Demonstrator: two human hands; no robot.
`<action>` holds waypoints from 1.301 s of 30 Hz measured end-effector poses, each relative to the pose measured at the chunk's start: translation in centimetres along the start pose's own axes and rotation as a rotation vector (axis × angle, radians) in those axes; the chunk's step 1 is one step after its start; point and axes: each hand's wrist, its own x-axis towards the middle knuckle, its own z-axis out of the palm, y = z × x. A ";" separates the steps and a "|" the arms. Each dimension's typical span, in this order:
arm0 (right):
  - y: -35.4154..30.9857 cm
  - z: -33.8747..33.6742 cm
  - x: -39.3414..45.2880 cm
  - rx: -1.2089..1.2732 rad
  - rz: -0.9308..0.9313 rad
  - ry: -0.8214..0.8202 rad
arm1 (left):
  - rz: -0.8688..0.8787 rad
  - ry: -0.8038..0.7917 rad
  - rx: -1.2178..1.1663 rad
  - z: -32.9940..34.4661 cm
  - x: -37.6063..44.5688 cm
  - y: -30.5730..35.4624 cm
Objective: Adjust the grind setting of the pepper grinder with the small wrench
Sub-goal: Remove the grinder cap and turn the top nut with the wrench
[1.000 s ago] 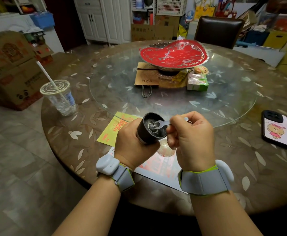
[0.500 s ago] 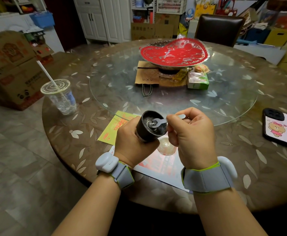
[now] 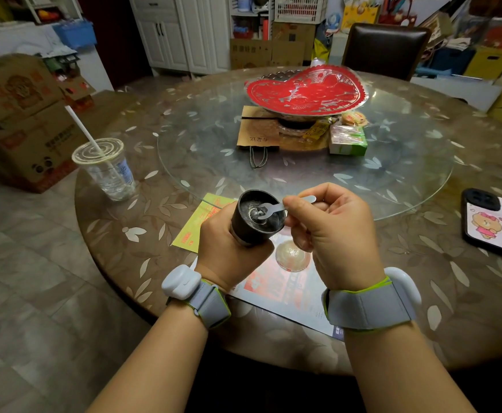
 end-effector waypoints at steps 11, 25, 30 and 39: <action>0.3 0.3 -0.5 -0.012 0.000 0.004 | 0.032 -0.017 -0.006 0.2 0.1 0.1; 0.6 0.4 -1.2 0.076 0.012 0.023 | -0.002 0.017 -0.011 0.0 0.3 -0.2; 0.5 0.7 -1.2 0.083 0.034 0.007 | 0.004 0.017 -0.016 0.0 0.3 -0.4; 0.6 0.4 -0.4 0.003 0.014 0.037 | -0.009 0.027 -0.022 0.0 0.4 -0.7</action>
